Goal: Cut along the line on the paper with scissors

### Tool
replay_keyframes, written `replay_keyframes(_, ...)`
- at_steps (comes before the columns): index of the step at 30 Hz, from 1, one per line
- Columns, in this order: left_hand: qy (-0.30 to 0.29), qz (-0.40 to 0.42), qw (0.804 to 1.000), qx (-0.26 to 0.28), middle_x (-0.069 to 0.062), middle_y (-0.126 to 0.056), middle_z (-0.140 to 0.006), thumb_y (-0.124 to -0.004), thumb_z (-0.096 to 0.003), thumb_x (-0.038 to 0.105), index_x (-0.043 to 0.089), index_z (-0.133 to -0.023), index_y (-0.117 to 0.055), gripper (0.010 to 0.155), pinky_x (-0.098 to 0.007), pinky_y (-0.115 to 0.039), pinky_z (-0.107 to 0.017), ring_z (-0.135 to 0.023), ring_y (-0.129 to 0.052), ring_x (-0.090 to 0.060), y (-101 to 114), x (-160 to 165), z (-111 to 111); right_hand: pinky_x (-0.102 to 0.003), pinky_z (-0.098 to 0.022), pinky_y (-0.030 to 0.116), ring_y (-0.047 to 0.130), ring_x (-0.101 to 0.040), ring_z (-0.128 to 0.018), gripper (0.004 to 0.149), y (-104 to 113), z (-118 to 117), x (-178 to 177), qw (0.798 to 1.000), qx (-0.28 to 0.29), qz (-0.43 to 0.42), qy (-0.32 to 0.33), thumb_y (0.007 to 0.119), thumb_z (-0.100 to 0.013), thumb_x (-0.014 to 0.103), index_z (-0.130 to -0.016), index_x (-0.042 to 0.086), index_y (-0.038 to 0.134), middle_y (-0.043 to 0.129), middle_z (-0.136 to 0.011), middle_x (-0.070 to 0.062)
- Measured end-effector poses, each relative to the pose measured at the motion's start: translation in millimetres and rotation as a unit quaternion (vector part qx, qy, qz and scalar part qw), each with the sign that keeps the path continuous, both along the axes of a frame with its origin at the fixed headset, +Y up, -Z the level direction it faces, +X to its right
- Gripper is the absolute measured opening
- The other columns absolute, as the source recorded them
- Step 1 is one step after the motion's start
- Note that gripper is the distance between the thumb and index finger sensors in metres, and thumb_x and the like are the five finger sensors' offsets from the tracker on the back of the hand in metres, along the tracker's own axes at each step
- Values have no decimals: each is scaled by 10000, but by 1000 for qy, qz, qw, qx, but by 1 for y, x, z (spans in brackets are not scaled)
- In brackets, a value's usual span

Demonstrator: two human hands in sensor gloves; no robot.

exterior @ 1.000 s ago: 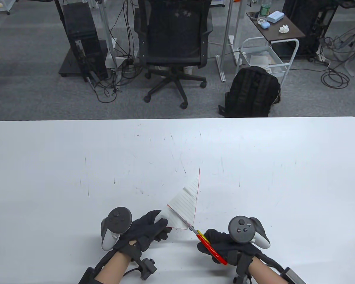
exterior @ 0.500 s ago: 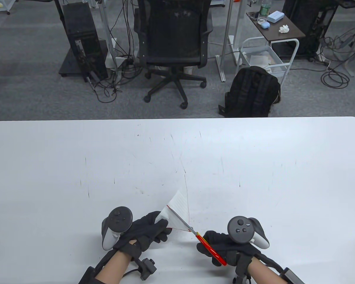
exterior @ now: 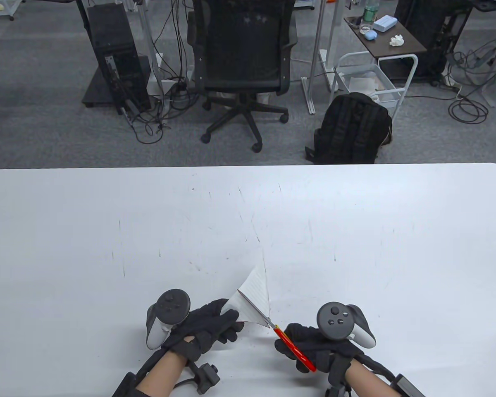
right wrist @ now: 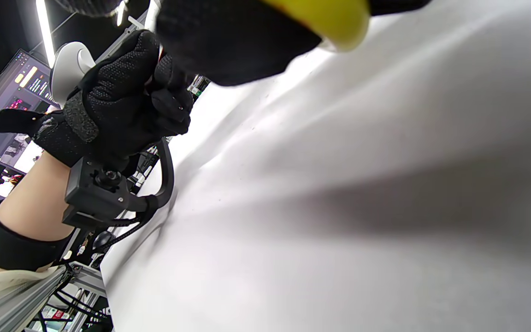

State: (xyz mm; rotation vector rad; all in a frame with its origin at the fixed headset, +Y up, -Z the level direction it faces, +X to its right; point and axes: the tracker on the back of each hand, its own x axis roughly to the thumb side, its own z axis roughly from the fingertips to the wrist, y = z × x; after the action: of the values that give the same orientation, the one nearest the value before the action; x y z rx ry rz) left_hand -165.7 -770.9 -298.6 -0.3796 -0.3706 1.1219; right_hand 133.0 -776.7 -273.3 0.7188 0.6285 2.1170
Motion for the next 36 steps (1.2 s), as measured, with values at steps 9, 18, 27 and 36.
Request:
replay_keyframes(9, 1, -24, 1000, -9, -51, -968, -698, -698, -603, 380, 130, -919, -733, 404, -294, -887, -405, -532, -1016, -153, -5, 0, -1, -419, -342, 754, 931, -40, -279, 624, -2, 0, 0, 1000, -15, 14, -12, 569, -592, 573, -854, 7, 593, 838, -648, -148)
replay_keyframes(18, 7, -24, 999, -23, -61, -973, -686, -703, -601, 372, 115, -913, -741, 405, -300, -887, -394, -517, -1020, -162, -5, 0, -1, -411, -333, 757, 931, -29, -268, 618, -2, 0, 0, 1000, -19, 14, -13, 575, -590, 570, -847, 9, 601, 845, -635, -140)
replay_keyframes(27, 13, -25, 999, -26, -60, -982, -655, -715, -594, 367, 106, -901, -754, 405, -264, -879, -337, -468, -1022, -152, -5, -2, -3, -414, -332, 753, 929, -34, -266, 613, -1, -1, 1, 1000, -18, 12, -14, 585, -585, 567, -845, 11, 603, 845, -634, -138)
replay_keyframes(36, 46, -12, 999, -8, -65, -986, -642, -719, -590, 363, 101, -894, -761, 403, -267, -878, -326, -455, -1022, -157, 6, -16, -6, -423, -334, 746, 927, -44, -268, 615, 0, -4, 7, 999, -13, 19, -44, 588, -584, 561, -845, 5, 600, 841, -636, -148)
